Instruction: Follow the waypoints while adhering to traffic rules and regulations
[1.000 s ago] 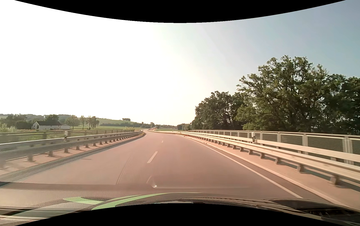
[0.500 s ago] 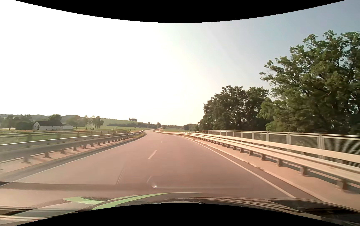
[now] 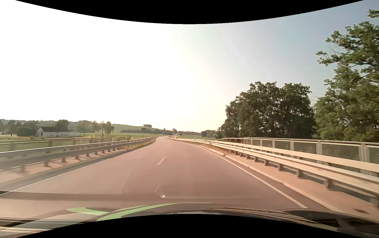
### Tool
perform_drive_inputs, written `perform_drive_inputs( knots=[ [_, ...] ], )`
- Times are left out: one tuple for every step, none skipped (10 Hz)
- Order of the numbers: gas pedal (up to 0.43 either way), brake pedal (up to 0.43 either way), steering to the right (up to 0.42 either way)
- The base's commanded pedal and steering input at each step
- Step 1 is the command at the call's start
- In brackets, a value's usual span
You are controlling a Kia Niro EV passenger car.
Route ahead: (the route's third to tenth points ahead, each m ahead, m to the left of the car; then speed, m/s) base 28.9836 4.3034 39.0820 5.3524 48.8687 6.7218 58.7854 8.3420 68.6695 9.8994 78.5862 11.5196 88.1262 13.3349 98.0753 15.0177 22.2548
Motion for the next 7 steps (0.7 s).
perform_drive_inputs(
  knots=[
    [0.280, 0.000, -0.023],
    [0.280, 0.000, -0.023],
    [0.280, 0.000, -0.022],
    [0.280, 0.000, -0.022],
    [0.280, 0.000, -0.021],
    [0.299, 0.000, -0.021],
    [0.299, 0.000, -0.020]
  ],
)
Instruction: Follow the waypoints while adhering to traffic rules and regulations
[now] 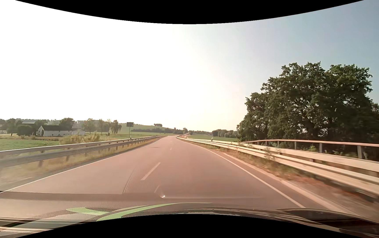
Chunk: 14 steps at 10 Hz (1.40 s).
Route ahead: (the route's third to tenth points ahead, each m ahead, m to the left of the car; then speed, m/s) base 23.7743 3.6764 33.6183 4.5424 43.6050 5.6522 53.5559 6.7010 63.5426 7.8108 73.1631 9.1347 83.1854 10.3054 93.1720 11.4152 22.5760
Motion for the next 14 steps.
perform_drive_inputs(
  knots=[
    [0.299, 0.000, -0.020],
    [0.299, 0.000, -0.020],
    [0.299, 0.000, -0.021],
    [0.299, 0.000, -0.020],
    [0.299, 0.000, -0.020],
    [0.287, 0.000, -0.020],
    [0.287, 0.000, -0.019],
    [0.287, 0.000, -0.019],
    [0.287, 0.000, -0.018],
    [0.280, 0.000, -0.016],
    [0.268, 0.000, -0.015],
    [0.260, 0.000, -0.014],
    [0.248, 0.000, -0.012],
    [0.248, 0.000, -0.009]
  ],
)
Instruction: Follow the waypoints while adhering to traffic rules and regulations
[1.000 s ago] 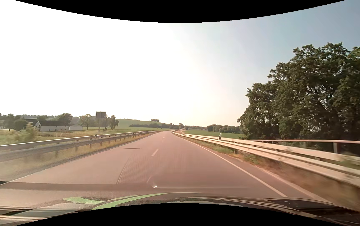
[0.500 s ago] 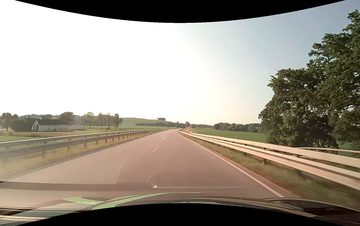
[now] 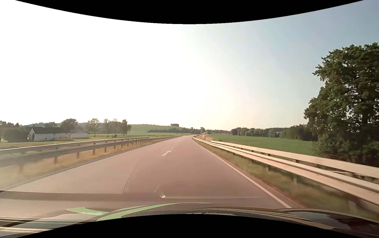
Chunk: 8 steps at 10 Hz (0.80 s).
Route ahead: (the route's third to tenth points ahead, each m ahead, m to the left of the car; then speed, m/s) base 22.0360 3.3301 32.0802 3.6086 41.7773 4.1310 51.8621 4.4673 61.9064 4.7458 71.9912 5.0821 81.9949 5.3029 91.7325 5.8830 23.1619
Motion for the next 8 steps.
perform_drive_inputs(
  knots=[
    [0.248, 0.000, -0.008],
    [0.248, 0.000, -0.007],
    [0.248, 0.000, -0.007],
    [0.248, 0.000, -0.007],
    [0.240, 0.000, -0.007],
    [0.240, 0.000, -0.007],
    [0.228, 0.000, -0.008],
    [0.228, 0.000, -0.008]
  ],
)
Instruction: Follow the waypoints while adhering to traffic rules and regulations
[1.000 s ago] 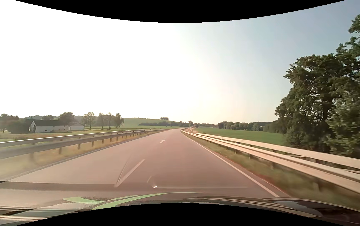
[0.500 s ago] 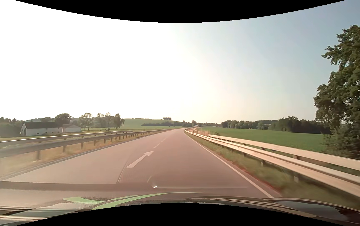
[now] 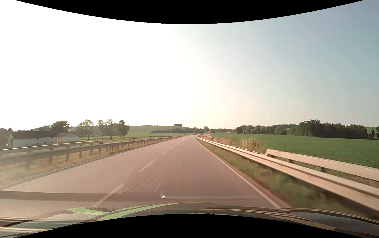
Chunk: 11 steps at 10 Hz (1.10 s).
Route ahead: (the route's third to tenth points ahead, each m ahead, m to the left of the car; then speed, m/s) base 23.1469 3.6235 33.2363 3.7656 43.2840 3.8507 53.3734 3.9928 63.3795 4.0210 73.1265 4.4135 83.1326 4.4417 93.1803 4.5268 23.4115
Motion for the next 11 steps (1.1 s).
perform_drive_inputs(
  knots=[
    [0.228, 0.000, -0.008],
    [0.228, 0.000, -0.008],
    [0.220, 0.000, -0.008],
    [0.220, 0.000, -0.008],
    [0.220, 0.000, -0.008],
    [0.220, 0.000, -0.007],
    [0.209, 0.000, -0.008],
    [0.209, 0.000, -0.007],
    [0.209, 0.000, -0.006],
    [0.209, 0.000, -0.004],
    [0.209, 0.000, -0.002]
  ],
)
